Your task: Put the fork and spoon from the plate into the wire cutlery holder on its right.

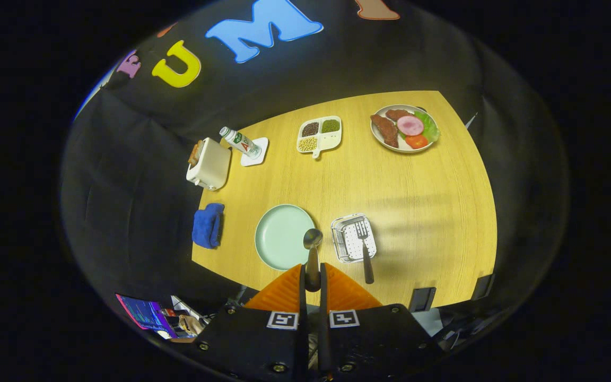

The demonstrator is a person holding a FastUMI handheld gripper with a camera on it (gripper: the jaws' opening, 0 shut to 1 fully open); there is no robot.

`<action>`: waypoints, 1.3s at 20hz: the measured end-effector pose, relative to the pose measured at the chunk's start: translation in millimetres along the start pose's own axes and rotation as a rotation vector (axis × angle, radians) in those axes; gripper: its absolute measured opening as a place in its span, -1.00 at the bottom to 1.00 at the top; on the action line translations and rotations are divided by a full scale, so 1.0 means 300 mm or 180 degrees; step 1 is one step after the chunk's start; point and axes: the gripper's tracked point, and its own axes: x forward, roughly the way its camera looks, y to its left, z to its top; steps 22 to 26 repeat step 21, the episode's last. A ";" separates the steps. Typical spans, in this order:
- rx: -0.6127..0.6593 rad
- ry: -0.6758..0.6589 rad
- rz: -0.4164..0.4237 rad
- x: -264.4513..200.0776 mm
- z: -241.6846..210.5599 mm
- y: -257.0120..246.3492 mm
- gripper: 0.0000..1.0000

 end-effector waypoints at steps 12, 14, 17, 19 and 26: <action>0.0116 0.0054 -0.0240 0.037 0.019 -0.156 -0.85; 0.0122 0.0094 -0.0262 0.062 0.019 -0.162 -0.85; 0.0123 0.0149 -0.0279 0.106 0.016 -0.169 -0.86; 0.0136 0.0169 -0.0304 0.139 0.021 -0.174 -0.85; 0.0115 0.0207 -0.0342 0.170 0.010 -0.178 -0.85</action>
